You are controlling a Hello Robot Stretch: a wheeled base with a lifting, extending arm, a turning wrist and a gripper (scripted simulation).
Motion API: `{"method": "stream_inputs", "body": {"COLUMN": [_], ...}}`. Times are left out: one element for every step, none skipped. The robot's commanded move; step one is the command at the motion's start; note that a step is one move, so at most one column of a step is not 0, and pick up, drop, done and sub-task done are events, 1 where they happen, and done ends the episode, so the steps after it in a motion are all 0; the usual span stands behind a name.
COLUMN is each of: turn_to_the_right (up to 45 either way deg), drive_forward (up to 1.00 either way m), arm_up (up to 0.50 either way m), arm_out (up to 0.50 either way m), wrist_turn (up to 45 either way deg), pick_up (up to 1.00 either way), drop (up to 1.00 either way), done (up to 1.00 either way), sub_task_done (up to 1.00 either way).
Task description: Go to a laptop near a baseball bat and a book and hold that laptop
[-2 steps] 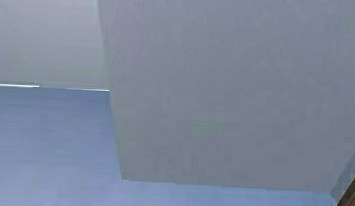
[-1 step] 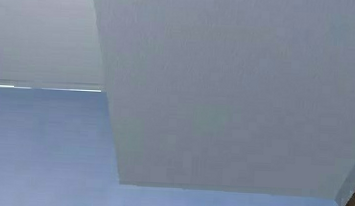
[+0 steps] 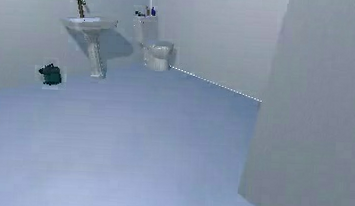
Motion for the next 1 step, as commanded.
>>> {"method": "stream_inputs", "body": {"turn_to_the_right": [-39.0], "drive_forward": [0.00], "arm_up": [0.00], "arm_out": [0.00], "wrist_turn": [0.0], "pick_up": [0.00], "drop": [0.00], "done": [0.00], "sub_task_done": [0.00]}}
